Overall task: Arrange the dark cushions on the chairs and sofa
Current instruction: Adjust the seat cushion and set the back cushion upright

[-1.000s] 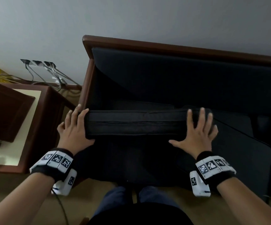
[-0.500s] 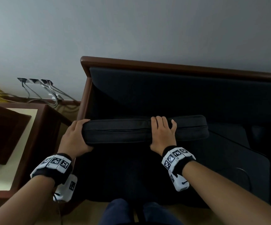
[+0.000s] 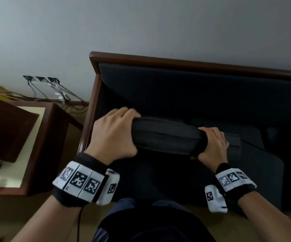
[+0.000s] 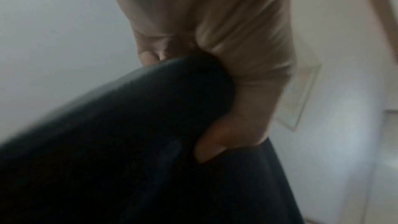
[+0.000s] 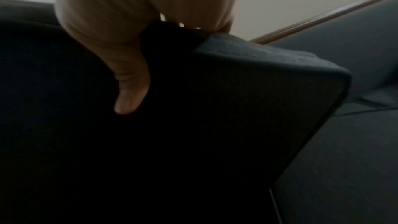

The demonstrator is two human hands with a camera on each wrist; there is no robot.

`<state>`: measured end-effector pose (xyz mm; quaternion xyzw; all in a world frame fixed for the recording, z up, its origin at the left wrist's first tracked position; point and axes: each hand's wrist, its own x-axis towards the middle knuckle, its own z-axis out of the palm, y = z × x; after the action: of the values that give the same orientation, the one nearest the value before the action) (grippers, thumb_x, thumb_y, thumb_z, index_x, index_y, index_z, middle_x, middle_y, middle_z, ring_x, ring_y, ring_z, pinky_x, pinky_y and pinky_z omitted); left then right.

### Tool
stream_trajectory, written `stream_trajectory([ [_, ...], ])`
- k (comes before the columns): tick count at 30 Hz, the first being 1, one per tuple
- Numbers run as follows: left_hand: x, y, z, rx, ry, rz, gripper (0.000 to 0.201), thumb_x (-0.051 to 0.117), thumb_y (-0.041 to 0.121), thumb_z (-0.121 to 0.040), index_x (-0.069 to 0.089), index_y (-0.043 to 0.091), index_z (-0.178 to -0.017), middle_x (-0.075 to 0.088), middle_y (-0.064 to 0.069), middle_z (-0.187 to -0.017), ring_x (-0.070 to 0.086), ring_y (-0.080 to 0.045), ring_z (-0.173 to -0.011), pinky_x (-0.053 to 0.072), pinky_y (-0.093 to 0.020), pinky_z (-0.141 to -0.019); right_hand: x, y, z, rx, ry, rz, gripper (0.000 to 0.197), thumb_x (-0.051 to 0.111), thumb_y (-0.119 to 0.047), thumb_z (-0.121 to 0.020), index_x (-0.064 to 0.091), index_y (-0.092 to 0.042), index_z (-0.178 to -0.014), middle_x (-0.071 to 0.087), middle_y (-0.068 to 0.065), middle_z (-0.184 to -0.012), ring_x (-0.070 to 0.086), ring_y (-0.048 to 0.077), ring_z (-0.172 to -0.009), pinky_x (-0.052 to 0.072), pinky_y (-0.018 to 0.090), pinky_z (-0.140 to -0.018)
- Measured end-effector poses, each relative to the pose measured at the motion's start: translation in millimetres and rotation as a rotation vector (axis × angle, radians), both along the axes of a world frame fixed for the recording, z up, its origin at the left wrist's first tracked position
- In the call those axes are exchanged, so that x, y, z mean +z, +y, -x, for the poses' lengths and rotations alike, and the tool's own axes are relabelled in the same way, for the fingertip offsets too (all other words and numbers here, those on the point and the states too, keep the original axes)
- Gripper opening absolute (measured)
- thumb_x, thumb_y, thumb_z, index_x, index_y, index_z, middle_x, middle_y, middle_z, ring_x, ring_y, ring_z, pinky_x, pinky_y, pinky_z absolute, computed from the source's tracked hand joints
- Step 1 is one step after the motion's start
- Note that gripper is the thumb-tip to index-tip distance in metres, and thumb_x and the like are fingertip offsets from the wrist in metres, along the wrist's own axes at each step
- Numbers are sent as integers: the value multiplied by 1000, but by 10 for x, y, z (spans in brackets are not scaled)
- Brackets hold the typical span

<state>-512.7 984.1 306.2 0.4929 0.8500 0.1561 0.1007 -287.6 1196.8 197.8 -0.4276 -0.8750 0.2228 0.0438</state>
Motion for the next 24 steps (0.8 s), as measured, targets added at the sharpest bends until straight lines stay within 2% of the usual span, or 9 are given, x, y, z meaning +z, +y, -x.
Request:
stream_trajectory([
  [3,452,263,-140,-83,77,-54,60,68,39,-53,59,29,-112,59,10,-99,55,-16,-93,40,-28,-70,74,30,-108,-48,114,139,99,96,-7,-33,56,-12,-123,51,5,-118,44,33,-117,40,49,-94],
  [6,550,469,-349,-142,87,-45,69,70,40,-53,58,28,-120,55,8,-101,47,-15,-96,36,-25,-72,7,-50,-133,-25,125,283,103,96,-5,-36,52,-12,-129,46,-2,-120,47,31,-121,41,37,-94],
  [9,395,607,-499,-127,-4,-34,75,67,38,-51,55,27,-125,49,4,-103,40,-18,-97,43,-32,-82,-19,-182,-25,62,165,326,117,97,-25,-40,38,-17,-141,43,3,-138,42,27,-130,40,45,-105],
  [12,283,713,-589,-128,-60,-117,84,68,40,-48,50,29,-129,46,4,-105,34,-16,-97,38,-31,-87,134,-248,117,128,286,264,126,93,-46,-38,26,-28,-143,39,3,-145,41,26,-133,36,50,-107],
  [14,251,754,-645,-162,-96,-129,93,74,43,-50,44,28,-137,47,3,-115,37,-19,-104,34,-33,-91,256,-224,152,121,307,266,123,96,-36,-38,28,-26,-141,43,3,-141,44,25,-130,39,53,-106],
  [16,214,748,-623,-217,-100,-137,96,71,54,-56,39,27,-143,48,4,-126,38,-20,-112,32,-36,-95,306,-144,115,97,300,293,119,98,-26,-39,34,-19,-139,47,3,-137,47,24,-125,43,51,-103],
  [18,107,672,-494,-272,-94,-112,101,67,66,-60,31,30,-147,46,6,-136,38,-19,-121,29,-38,-99,305,-61,25,73,296,326,116,98,-23,-39,37,-20,-137,49,2,-136,48,23,-125,45,50,-102],
  [22,-257,319,-42,-168,-114,46,116,67,77,-49,22,40,-149,37,10,-147,31,-19,-135,22,-40,-105,301,81,-226,-3,348,415,111,98,-14,-39,37,-39,-128,51,1,-133,50,21,-124,47,50,-101],
  [24,-410,150,138,-76,-94,77,120,64,82,-43,24,41,-149,38,7,-147,31,-22,-137,24,-47,-107,374,131,-319,-18,313,415,110,97,-13,-38,36,-46,-124,52,0,-133,49,21,-124,46,52,-102],
])
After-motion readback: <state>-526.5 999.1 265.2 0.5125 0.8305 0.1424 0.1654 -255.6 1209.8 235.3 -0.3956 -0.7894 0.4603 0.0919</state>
